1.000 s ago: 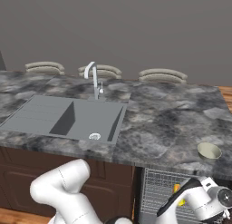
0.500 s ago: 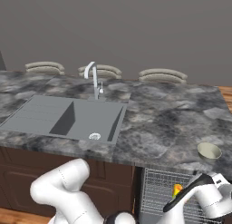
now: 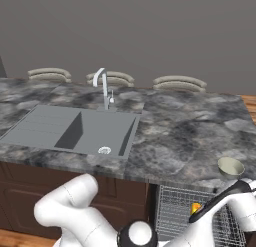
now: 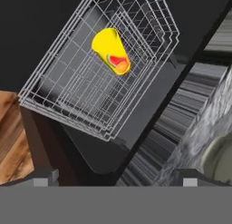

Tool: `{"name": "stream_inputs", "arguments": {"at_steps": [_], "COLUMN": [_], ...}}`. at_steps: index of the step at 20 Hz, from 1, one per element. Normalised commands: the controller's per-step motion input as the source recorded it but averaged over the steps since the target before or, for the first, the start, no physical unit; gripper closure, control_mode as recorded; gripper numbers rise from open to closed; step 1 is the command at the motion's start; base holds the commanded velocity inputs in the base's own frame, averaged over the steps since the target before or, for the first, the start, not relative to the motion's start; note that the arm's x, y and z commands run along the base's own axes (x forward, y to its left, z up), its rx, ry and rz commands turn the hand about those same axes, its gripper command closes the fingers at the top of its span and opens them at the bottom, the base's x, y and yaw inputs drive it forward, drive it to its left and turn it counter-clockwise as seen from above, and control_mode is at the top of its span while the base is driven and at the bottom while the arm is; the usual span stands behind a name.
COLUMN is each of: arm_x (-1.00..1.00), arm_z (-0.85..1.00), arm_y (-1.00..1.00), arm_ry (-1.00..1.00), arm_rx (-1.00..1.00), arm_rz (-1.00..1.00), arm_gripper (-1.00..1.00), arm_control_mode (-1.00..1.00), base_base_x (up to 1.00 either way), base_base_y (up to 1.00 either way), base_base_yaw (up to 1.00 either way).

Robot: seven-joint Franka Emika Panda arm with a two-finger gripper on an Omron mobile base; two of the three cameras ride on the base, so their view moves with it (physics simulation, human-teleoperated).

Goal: Pick up the cup and bowl from the counter, place them in the dishwasher, and close the dishwasher door.

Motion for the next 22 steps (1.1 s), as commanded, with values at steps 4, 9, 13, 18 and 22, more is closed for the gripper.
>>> {"name": "stream_inputs", "arguments": {"at_steps": [4,9,13,18,22], "arm_x": [0.21,0.2,0.28,0.43,0.38], "arm_z": [0.27,0.38,0.22,0.0,0.0], "arm_y": [0.0,0.0,0.0,0.0,0.0], "arm_ry": [0.0,0.0,0.0,0.0,0.0], "arm_rx": [0.02,0.0,0.02,0.07,0.06], "arm_rz": [0.0,0.0,0.0,0.0,0.0], "arm_gripper": [-1.0,-1.0,-1.0,-1.0,-1.0], "arm_control_mode": [-1.0,-1.0,-1.0,-1.0,-1.0], "base_base_x": [0.0,0.0,0.0,0.0,0.0], "base_base_y": [0.0,0.0,0.0,0.0,0.0], "base_base_yaw": [0.0,0.0,0.0,0.0,0.0]}}
